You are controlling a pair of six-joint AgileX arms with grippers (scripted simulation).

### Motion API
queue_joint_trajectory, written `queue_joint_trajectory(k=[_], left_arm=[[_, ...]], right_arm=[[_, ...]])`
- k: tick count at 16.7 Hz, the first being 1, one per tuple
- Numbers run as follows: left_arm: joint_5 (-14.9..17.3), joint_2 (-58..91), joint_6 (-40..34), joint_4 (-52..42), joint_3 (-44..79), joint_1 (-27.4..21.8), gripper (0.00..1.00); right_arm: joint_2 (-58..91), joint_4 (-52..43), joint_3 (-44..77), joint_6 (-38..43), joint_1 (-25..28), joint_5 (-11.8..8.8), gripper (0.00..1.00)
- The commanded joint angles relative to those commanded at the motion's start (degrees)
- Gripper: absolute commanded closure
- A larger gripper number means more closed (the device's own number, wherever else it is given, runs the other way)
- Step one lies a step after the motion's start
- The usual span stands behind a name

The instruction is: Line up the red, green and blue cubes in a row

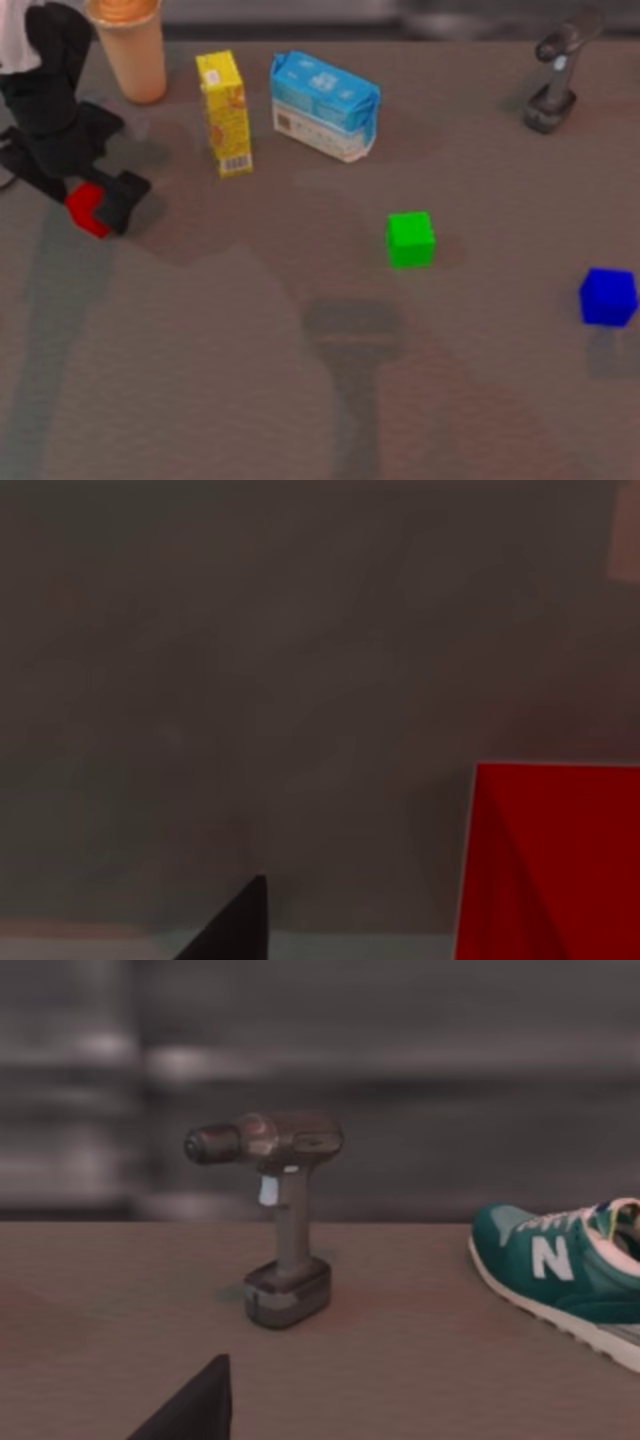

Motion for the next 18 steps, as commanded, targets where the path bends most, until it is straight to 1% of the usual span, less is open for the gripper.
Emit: queue_joint_trajectory(k=[8,9,16,17,18], left_arm=[[0.0,0.0,0.0,0.0,0.0,0.0,0.98],[0.0,0.0,0.0,0.0,0.0,0.0,1.0],[0.0,0.0,0.0,0.0,0.0,0.0,1.0],[0.8,-1.9,-0.5,-0.8,0.3,0.0,1.0],[0.8,-1.9,-0.4,-1.0,0.5,0.0,1.0]], right_arm=[[0.0,0.0,0.0,0.0,0.0,0.0,0.0],[0.0,0.0,0.0,0.0,0.0,0.0,0.0],[0.0,0.0,0.0,0.0,0.0,0.0,0.0],[0.0,0.0,0.0,0.0,0.0,0.0,0.0],[0.0,0.0,0.0,0.0,0.0,0.0,0.0]])
